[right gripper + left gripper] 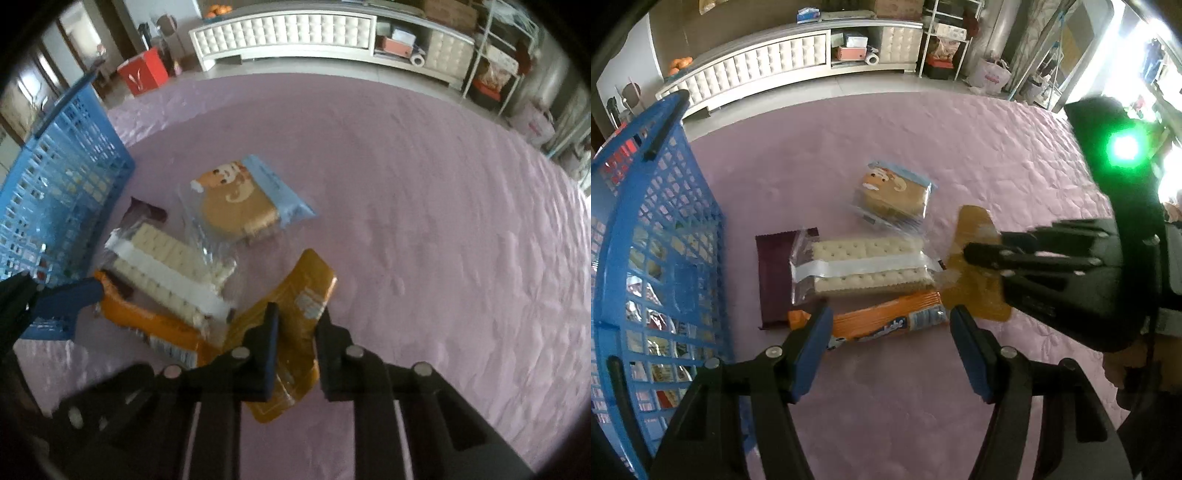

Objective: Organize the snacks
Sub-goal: 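Grasp the orange pouch with the right gripper and lift it, then grasp the blue-labelled cake bag with the left gripper while the right holds the orange pouch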

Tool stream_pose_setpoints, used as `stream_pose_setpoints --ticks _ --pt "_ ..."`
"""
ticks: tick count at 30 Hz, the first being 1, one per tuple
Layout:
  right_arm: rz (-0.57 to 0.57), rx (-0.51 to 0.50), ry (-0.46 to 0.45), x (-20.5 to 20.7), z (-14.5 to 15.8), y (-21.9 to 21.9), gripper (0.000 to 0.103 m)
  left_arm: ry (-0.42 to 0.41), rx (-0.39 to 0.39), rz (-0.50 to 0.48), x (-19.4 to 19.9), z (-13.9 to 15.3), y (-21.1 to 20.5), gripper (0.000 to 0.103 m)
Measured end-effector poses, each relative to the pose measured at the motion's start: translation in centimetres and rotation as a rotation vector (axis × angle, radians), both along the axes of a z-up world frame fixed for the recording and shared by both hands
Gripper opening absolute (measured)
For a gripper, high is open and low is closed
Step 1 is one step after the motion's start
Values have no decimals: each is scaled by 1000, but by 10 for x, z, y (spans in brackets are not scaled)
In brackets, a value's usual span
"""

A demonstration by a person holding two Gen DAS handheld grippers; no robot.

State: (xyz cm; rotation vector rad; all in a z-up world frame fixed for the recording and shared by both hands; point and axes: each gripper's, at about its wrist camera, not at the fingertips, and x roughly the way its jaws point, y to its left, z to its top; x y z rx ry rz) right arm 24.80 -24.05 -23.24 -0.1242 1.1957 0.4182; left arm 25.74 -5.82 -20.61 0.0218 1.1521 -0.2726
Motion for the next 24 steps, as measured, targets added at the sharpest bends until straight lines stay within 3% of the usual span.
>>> stream_pose_setpoints --ticks 8,12,15,17,20,24 --pt "-51 98 -100 -17 24 -14 21 7 -8 18 -2 5 2 64" --pt "-43 127 -142 -11 37 -15 21 -8 19 -10 16 6 -14 64" --pt "-22 113 -169 -1 45 -9 21 -20 65 -54 33 12 -28 64" --pt "-21 108 -194 2 51 -10 21 -17 105 -102 43 15 -38 71" --pt "-33 154 -177 14 54 -16 21 -19 185 -164 53 15 -51 72" --pt "-33 112 -178 21 51 -13 21 -20 285 -186 73 12 -57 72"
